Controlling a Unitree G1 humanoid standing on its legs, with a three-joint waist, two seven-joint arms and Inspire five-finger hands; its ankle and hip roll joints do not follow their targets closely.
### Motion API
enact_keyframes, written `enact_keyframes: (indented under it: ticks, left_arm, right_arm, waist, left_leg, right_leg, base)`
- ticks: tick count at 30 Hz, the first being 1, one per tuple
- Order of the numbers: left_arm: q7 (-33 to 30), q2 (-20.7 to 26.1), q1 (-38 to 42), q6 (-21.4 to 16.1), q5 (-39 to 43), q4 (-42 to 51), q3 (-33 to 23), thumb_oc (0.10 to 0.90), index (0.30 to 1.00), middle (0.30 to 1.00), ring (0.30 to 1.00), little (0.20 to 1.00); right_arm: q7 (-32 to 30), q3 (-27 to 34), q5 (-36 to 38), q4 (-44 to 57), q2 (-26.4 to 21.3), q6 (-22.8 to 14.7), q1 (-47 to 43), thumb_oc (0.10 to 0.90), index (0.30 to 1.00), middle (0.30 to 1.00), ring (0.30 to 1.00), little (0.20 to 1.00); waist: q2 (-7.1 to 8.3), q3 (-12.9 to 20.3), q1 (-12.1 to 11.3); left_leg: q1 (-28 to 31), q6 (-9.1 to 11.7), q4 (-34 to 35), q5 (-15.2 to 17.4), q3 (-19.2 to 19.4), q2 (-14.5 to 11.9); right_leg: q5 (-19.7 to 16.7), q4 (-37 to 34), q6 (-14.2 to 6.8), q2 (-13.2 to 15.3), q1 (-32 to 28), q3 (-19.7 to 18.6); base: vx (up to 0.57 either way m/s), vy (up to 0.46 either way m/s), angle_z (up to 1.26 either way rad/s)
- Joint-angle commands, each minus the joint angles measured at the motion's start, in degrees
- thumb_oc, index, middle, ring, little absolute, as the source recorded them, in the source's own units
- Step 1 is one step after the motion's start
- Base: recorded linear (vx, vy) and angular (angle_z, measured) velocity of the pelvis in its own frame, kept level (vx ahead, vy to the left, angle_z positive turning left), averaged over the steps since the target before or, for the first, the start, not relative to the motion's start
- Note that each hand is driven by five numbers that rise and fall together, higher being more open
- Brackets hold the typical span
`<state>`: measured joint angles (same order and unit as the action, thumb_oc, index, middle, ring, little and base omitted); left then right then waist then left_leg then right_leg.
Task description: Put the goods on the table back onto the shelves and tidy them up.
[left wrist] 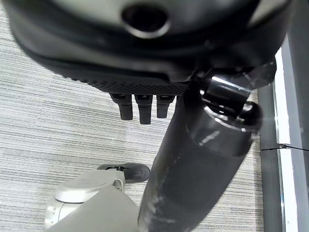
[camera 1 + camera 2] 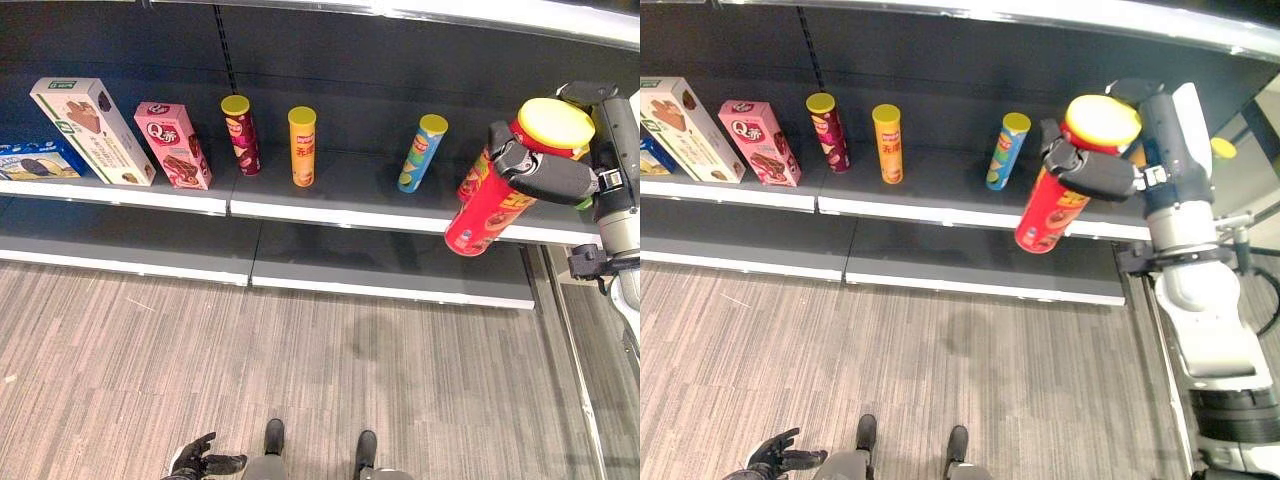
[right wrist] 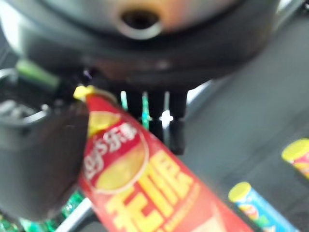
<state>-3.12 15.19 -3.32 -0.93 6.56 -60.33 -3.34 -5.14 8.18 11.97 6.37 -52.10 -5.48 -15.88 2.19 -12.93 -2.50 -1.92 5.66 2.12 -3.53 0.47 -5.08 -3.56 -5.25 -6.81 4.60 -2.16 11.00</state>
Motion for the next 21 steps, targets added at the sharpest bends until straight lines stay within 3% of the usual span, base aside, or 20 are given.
enact_keyframes:
  ticks: [1, 15, 17, 19, 21]
  left_arm:
    - [-0.7, 4.8, 0.1, -1.2, -3.2, -0.6, 1.1, 0.800, 0.900, 0.900, 0.900, 0.900]
    - [-0.1, 3.9, -1.2, -1.3, -4.8, -1.5, 1.0, 0.800, 0.900, 0.900, 0.900, 0.900]
    - [0.0, 4.0, -1.0, -1.4, -4.4, -1.1, 0.7, 0.800, 0.900, 0.900, 0.900, 0.900]
    - [0.1, 4.5, -0.7, -1.5, -2.8, 1.1, 0.8, 0.800, 0.900, 0.900, 0.900, 0.900]
    - [0.1, 4.6, -0.6, -1.7, -2.0, 1.8, 0.9, 0.800, 0.900, 0.900, 0.900, 0.900]
  right_arm:
    - [-1.4, 4.7, 1.6, 1.3, 0.5, -4.2, -2.6, 0.400, 0.300, 0.300, 0.300, 0.300]
    - [2.4, 1.3, 2.4, 4.0, -0.6, -4.1, -3.2, 0.400, 0.300, 0.300, 0.300, 0.300]
    - [2.8, 0.6, 2.2, 4.7, -1.2, -4.2, -3.6, 0.400, 0.300, 0.300, 0.300, 0.300]
    - [2.8, 0.8, 3.4, 5.1, -2.5, -4.5, -4.8, 0.400, 0.300, 0.300, 0.300, 0.300]
    - [2.5, 0.7, 3.8, 5.1, -2.7, -4.6, -5.2, 0.400, 0.300, 0.300, 0.300, 0.300]
  waist:
    - [1.86, 7.5, -0.9]
    - [1.15, 8.1, -1.4]
    - [1.33, 7.2, -1.6]
    - [1.96, 4.1, -2.3]
    - [2.22, 3.3, -2.8]
  left_leg:
    - [-2.0, 3.0, 2.5, 1.6, 4.7, -2.1]
    - [0.0, 3.3, 2.6, 1.9, 4.5, -2.7]
    - [-1.0, 3.0, -0.2, 2.9, 3.9, -2.8]
    - [-6.5, 3.3, -9.2, 4.4, 1.7, -3.0]
    - [-8.0, 3.4, -11.6, 5.2, 0.4, -2.2]
  right_leg:
    - [8.6, 3.7, -4.7, 0.0, -0.5, 1.4]
    - [9.3, 3.5, -4.2, -0.4, -2.2, 2.5]
    - [9.8, 4.7, -3.8, -0.4, -1.7, 2.4]
    - [10.5, 6.5, -2.7, -0.1, -0.4, 2.8]
    - [10.3, 6.8, -2.4, -0.1, -0.1, 2.6]
  base:
    - [0.02, -0.047, 0.12]
    - [0.00, -0.016, 0.04]
    - [-0.07, -0.071, 0.00]
    - [-0.13, -0.085, 0.10]
    - [-0.02, -0.050, 0.20]
